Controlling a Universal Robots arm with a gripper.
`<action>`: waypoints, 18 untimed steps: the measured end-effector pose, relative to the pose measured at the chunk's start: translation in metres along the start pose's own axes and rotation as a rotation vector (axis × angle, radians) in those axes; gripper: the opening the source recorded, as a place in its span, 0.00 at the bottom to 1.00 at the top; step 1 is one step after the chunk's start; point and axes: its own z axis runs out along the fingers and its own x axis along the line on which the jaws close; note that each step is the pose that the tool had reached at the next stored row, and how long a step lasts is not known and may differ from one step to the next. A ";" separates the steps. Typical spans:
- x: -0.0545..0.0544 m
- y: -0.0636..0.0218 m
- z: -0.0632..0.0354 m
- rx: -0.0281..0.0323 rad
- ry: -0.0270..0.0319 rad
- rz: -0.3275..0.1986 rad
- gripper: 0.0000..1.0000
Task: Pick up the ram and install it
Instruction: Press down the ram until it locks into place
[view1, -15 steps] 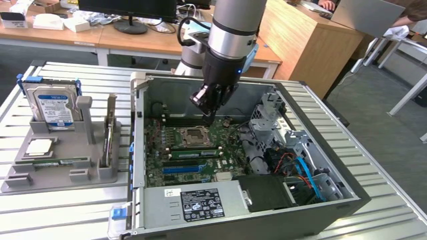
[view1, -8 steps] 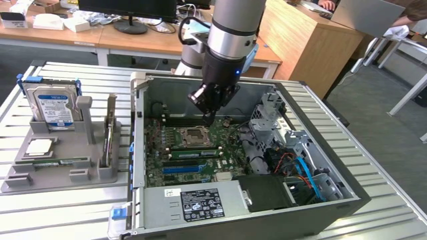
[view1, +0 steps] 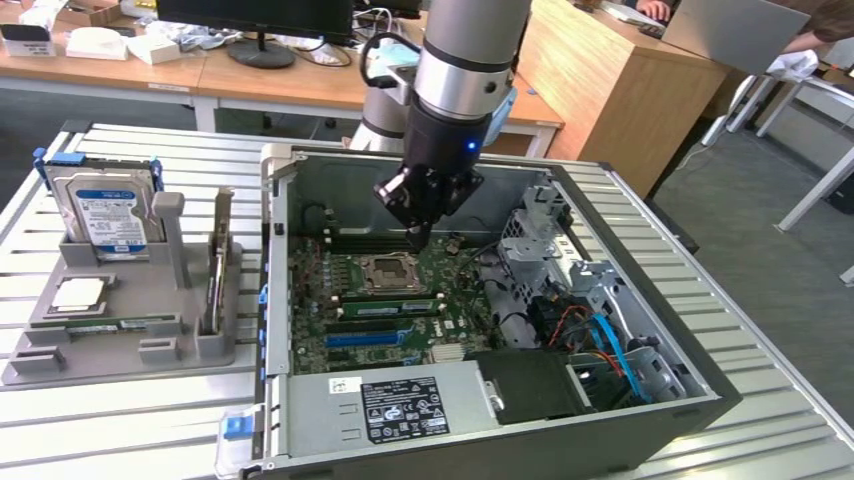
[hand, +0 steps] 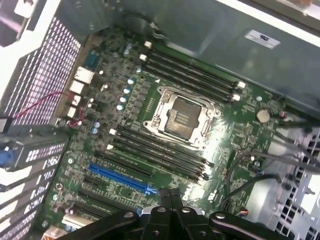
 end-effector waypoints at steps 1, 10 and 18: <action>0.000 0.0000 0.0001 0.0006 -0.0004 0.013 0.10; 0.000 0.0000 0.0008 0.0058 -0.0039 0.139 0.10; 0.000 0.0001 0.0017 0.0109 -0.0073 0.260 0.10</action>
